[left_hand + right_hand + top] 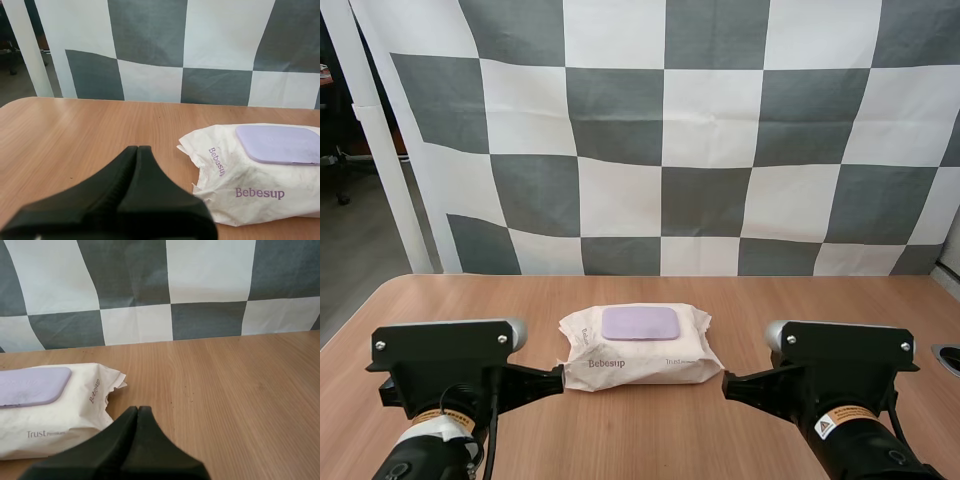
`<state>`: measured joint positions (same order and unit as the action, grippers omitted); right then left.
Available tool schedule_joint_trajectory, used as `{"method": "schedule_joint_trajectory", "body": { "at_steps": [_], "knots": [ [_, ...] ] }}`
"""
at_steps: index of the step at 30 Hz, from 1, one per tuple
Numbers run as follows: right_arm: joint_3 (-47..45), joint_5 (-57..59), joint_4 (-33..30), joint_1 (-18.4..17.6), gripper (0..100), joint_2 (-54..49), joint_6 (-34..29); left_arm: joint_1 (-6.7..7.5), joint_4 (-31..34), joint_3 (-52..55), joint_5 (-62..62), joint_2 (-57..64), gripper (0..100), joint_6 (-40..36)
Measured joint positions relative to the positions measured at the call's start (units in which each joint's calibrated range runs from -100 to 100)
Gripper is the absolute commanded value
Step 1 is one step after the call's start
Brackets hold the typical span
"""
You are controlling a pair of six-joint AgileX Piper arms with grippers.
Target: Open the wet wipes lid
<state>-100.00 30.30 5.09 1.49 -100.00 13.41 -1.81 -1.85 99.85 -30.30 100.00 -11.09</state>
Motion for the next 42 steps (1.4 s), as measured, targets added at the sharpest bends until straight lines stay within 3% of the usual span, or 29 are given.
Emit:
{"method": "schedule_joint_trajectory", "body": {
  "at_steps": [4, 8, 13, 22, 30, 37, 42],
  "knots": [
    [0.0, -3.4, -0.2, 0.0, 0, 0.0, 0.0, 0.0, 0.5, -2.4, -1.7, 0.0, 0, 0.0],
    [0.0, -20.1, -3.9, 0.0, 0, 0.0, 0.0, 0.0, 1.2, -11.0, -3.0, 0.0, 0, 0.0],
    [0.4, -24.2, -3.9, 0.0, 0, 0.0, 0.0, 0.0, 3.4, -17.4, -3.0, 0.0, 0, 0.0],
    [12.6, -8.8, -3.9, 0.0, 0, 0.0, 0.0, 0.0, 3.4, -23.9, -8.2, 0.0, 0, 0.0],
    [23.9, 13.0, -3.0, 0.0, 0, 0.0, 0.0, 0.0, 3.1, -28.4, -23.4, 0.0, 0, 0.0],
    [24.6, 14.1, -3.2, 0.0, 0, 0.0, 0.6, 0.0, 0.0, -29.2, -28.7, -0.5, 0, 3.9],
    [24.6, 16.3, -1.5, 0.0, 0, 2.3, 6.9, 0.0, -5.2, -29.2, -33.1, -7.6, 0, 11.0]
  ]
}}
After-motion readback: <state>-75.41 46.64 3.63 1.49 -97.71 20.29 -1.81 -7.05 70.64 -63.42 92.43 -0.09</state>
